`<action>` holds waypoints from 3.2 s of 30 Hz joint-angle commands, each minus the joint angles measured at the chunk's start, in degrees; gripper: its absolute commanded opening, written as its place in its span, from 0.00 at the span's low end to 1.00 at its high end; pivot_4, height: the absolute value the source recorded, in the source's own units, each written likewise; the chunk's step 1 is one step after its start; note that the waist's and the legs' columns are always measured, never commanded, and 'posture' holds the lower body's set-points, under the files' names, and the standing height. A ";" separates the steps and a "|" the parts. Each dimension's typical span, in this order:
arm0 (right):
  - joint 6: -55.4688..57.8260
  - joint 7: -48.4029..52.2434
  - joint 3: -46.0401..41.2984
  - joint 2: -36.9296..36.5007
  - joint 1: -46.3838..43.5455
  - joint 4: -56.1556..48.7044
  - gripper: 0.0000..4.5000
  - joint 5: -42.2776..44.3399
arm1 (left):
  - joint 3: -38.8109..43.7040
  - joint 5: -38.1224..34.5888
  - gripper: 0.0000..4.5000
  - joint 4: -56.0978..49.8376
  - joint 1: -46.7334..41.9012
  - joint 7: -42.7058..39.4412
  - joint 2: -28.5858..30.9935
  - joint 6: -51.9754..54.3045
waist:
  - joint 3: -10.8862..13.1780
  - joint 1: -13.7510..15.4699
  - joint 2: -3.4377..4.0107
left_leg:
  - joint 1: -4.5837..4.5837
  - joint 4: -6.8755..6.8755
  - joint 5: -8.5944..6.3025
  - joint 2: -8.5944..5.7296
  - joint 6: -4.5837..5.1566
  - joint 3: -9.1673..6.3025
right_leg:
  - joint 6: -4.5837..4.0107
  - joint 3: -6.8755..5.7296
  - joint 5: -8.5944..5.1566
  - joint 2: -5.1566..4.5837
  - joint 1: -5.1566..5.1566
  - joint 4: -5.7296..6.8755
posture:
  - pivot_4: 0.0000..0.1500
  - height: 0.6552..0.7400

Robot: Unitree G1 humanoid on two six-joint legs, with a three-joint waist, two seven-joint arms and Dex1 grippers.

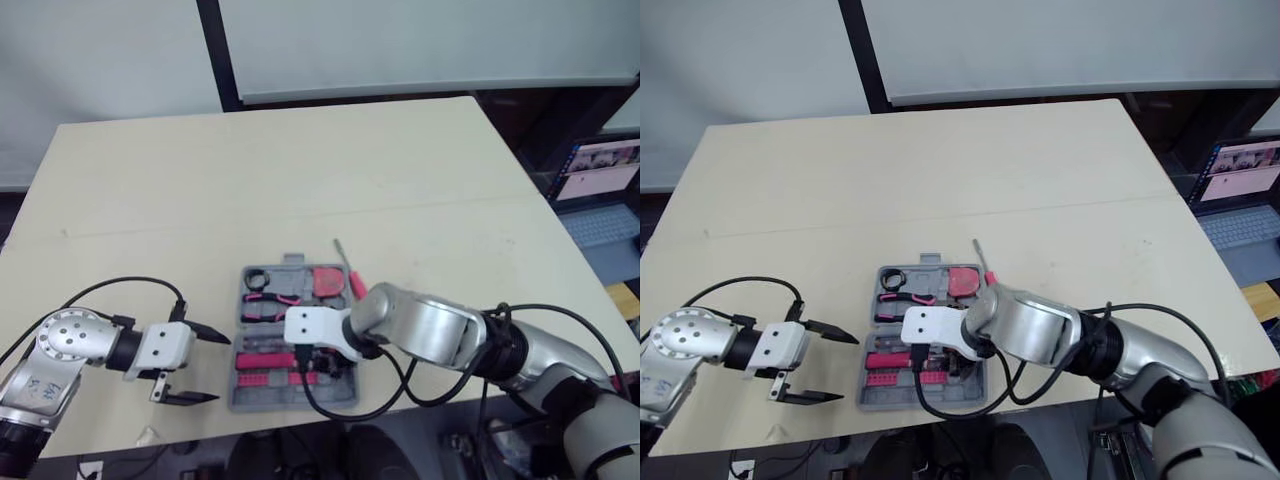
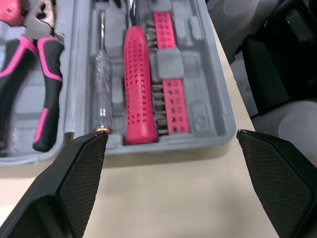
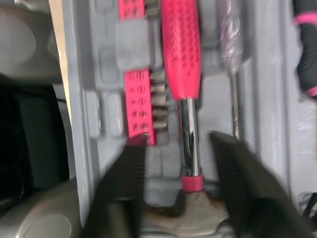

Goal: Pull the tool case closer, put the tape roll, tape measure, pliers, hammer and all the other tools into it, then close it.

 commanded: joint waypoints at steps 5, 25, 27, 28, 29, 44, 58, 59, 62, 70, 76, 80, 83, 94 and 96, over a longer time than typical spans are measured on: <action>-26.22 11.11 -13.51 -4.81 13.58 -3.57 0.91 2.93 | 0.48 -2.15 1.00 -3.01 -1.81 0.37 -0.57 2.66 | -0.04 1.16 -0.08 | 0.01 0.05 -0.01 -0.01 0.01 -0.03 | 0.00 -0.01 0.00 0.04 0.13 -0.17 | 1.00 1.00; -49.86 9.66 -15.47 7.36 31.84 16.17 0.01 -10.88 | 2.07 -4.25 1.00 -5.53 -0.56 0.89 -0.23 4.95 | -0.10 1.74 -0.17 | 0.02 0.34 0.05 0.05 -0.10 -0.02 | 0.00 0.00 0.00 0.14 0.20 -0.03 | 1.00 1.00; -49.53 9.55 -15.23 7.45 32.42 16.38 0.01 -12.14 | 2.02 -4.17 1.00 -4.64 -0.82 0.47 -0.12 4.48 | -0.10 1.70 -0.17 | 0.02 0.33 0.05 0.06 -0.12 -0.02 | 0.00 0.00 0.00 0.16 0.18 0.00 | 1.00 1.00; -48.97 8.98 -15.20 7.78 32.47 16.81 0.01 -12.94 | 1.99 -4.10 1.00 -3.99 -1.04 0.22 -0.05 4.21 | -0.10 1.68 -0.17 | 0.02 0.33 0.05 0.06 -0.12 -0.02 | 0.00 0.00 0.00 0.17 0.18 0.01 | 1.00 1.00; -48.26 8.25 -15.18 8.18 32.41 17.36 0.01 -13.76 | 1.93 -3.98 1.00 -3.39 -1.29 -0.01 0.01 3.92 | -0.10 1.66 -0.18 | 0.02 0.33 0.06 0.07 -0.13 -0.02 | 0.00 0.00 0.00 0.17 0.17 0.01 | 1.00 1.00; -44.80 8.50 -18.51 10.80 33.84 9.74 0.01 -11.36 | -0.10 -3.18 1.00 0.38 -5.03 -1.32 -0.86 2.22 | -0.45 1.85 -0.27 | 0.02 0.35 0.06 0.07 -0.18 0.01 | 0.00 0.00 0.00 0.18 0.18 0.04 | 1.00 1.00; -45.17 6.20 -15.96 10.95 34.16 16.17 0.01 -16.50 | -0.06 -3.18 1.00 -0.56 -4.73 -1.19 -0.68 2.01 | -0.45 1.79 -0.27 | 0.03 0.37 0.06 0.07 -0.18 0.01 | 0.00 0.00 0.00 0.17 0.18 0.05 | 1.00 1.00; -45.34 6.14 -16.02 11.08 34.13 16.65 0.01 -16.81 | -0.09 -3.17 1.00 -0.49 -4.85 -1.19 -0.69 2.06 | -0.45 1.78 -0.27 | 0.03 0.37 0.06 0.07 -0.19 0.01 | 0.00 0.00 0.00 0.18 0.18 0.05 | 1.00 1.00; -45.14 6.32 -17.07 11.79 34.38 16.74 0.01 -16.22 | -0.08 -3.19 1.00 -0.52 -4.95 -1.17 -0.69 2.15 | -0.45 1.77 -0.27 | 0.03 0.37 0.07 0.08 -0.19 0.00 | 0.00 0.00 0.00 0.18 0.18 0.06 | 1.00 1.00; -45.85 7.82 -19.50 12.26 33.95 13.74 0.01 -13.08 | -0.25 -3.20 1.00 -0.36 -5.11 -1.25 -0.77 2.26 | -0.45 1.84 -0.27 | 0.03 0.37 0.07 0.07 -0.19 0.00 | 0.00 0.00 0.00 0.18 0.18 0.06 | 1.00 1.00; -45.45 7.19 -18.99 12.33 33.87 14.76 0.01 -14.00 | -0.53 -3.16 1.00 -0.28 -5.65 -1.28 -0.94 2.42 | -0.45 1.82 -0.27 | 0.03 0.37 0.06 0.08 -0.19 0.01 | 0.00 -0.01 0.00 0.18 0.17 0.07 | 1.00 1.00; -43.66 6.22 -16.63 11.64 33.72 17.66 0.01 -17.23 | -0.74 -3.18 1.00 -0.35 -6.30 -1.16 -1.07 2.89 | -0.45 1.85 -0.27 | 0.03 0.38 0.06 0.08 -0.19 0.00 | 0.00 -0.01 0.00 0.18 0.18 0.07 | 1.00 1.00; -41.45 4.55 -14.61 11.12 32.92 21.48 0.01 -21.02 | -0.89 -3.19 1.00 -0.58 -6.66 -1.01 -1.23 3.27 | -0.47 1.80 -0.29 | 0.05 0.39 0.07 0.08 -0.19 0.00 | 0.00 -0.01 0.00 0.19 0.18 0.08 | 1.00 1.00; -31.20 2.11 -11.51 9.43 34.38 23.13 0.01 -23.13 | -0.56 -3.39 1.00 -1.63 -6.07 -0.64 -1.02 3.88 | -0.84 1.70 -0.38 | 1.23 0.06 -0.23 0.08 0.04 0.00 | -0.15 -0.03 -0.08 0.15 1.31 -0.19 | 1.00 1.00; -31.75 1.43 -12.31 9.87 34.56 23.10 0.01 -22.62 | -0.50 -3.44 1.00 -1.78 -6.03 -0.64 -0.98 3.96 | -0.95 1.88 -0.43 | 1.24 0.06 -0.25 0.07 0.04 -0.02 | -0.15 -0.05 -0.09 0.14 1.33 -0.20 | 1.00 1.00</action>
